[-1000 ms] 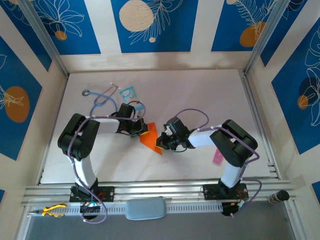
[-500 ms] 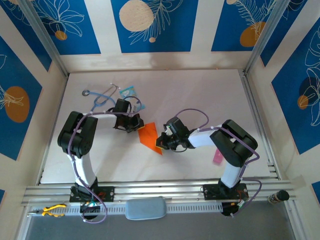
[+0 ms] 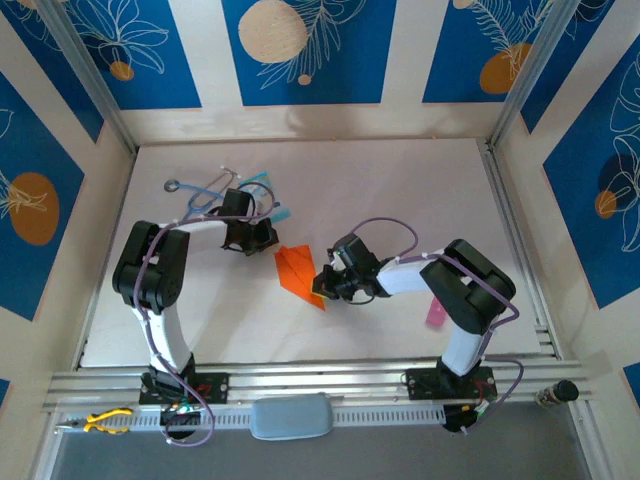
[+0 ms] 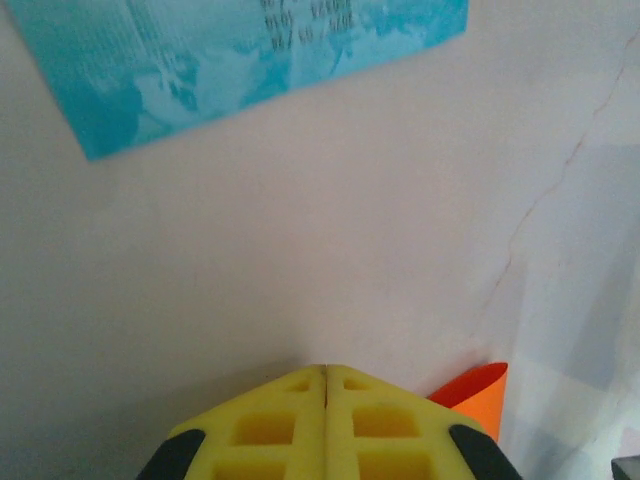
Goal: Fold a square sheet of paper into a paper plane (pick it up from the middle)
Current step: Fourth fold the wing at the center of the table.
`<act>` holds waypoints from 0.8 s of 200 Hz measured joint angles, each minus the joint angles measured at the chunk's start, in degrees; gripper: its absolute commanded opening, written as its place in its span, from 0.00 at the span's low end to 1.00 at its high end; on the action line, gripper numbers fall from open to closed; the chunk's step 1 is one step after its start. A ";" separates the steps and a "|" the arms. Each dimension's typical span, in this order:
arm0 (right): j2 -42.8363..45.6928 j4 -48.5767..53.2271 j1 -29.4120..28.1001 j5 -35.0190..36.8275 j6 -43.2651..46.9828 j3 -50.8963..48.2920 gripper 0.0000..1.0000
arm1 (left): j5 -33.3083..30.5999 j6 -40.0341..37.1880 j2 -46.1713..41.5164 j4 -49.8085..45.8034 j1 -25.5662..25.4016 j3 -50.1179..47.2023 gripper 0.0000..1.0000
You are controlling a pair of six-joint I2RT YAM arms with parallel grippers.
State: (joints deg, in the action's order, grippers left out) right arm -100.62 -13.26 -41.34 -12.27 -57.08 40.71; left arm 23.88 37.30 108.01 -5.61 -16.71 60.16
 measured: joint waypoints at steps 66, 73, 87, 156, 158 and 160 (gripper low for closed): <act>0.00 -0.02 0.00 0.02 -0.02 -0.02 0.01 | 0.83 0.81 -5.09 -0.35 -0.83 0.04 0.03; 0.00 -0.02 0.00 0.02 -0.02 -0.02 0.01 | 1.38 1.31 -6.12 0.11 -1.16 -0.20 0.03; 0.13 0.00 0.00 0.04 -0.04 -0.11 0.01 | 2.49 2.23 -7.45 1.09 -2.60 -0.79 0.03; 1.05 1.57 0.11 0.22 -0.02 -0.33 0.01 | 4.94 3.96 -5.42 3.69 -9.66 -5.31 0.02; 1.07 1.66 0.11 0.22 -0.02 -0.33 0.01 | 4.87 3.93 -5.29 3.69 -9.64 -5.40 0.02; 1.07 1.73 0.11 0.22 -0.02 -0.33 0.01 | 4.79 3.93 -5.14 3.69 -9.62 -5.46 0.01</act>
State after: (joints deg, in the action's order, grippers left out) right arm -99.55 -11.53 -41.23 -12.05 -57.10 40.38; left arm 28.67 41.23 102.87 -1.91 -26.33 54.70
